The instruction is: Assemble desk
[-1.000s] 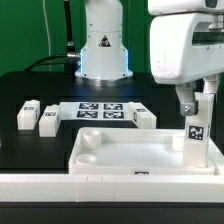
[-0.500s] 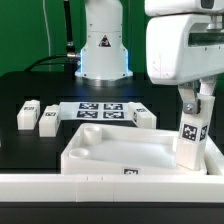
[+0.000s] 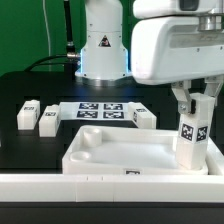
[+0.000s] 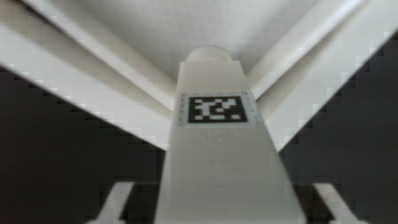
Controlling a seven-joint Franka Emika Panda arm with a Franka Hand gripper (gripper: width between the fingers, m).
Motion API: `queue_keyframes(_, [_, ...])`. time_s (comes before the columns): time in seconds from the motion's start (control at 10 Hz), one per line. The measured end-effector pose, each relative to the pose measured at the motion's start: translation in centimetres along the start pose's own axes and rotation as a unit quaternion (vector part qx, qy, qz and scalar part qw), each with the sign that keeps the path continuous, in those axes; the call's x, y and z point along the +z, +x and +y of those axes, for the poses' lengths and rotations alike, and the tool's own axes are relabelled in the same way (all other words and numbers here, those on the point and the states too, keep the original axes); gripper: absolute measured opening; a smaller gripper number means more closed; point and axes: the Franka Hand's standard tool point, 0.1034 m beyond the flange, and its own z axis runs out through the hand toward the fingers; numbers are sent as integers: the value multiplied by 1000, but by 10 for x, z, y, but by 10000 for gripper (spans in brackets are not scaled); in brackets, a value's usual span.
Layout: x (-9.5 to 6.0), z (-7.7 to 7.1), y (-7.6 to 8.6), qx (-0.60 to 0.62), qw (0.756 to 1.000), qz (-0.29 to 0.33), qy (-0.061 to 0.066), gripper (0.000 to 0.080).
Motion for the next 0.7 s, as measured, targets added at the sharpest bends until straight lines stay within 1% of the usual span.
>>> queue_keyframes(0.2, [0, -2, 0, 121, 993, 1, 8, 290])
queue_keyframes(0.3, [0, -5, 1, 171, 985, 0, 9, 290])
queue_keyframes(0.4, [1, -8, 1, 233, 973, -1, 7, 290])
queue_keyframes(0.5, [1, -8, 1, 269, 963, -2, 3, 290])
queue_keyframes(0.7, [1, -6, 1, 328, 945, -1, 3, 290])
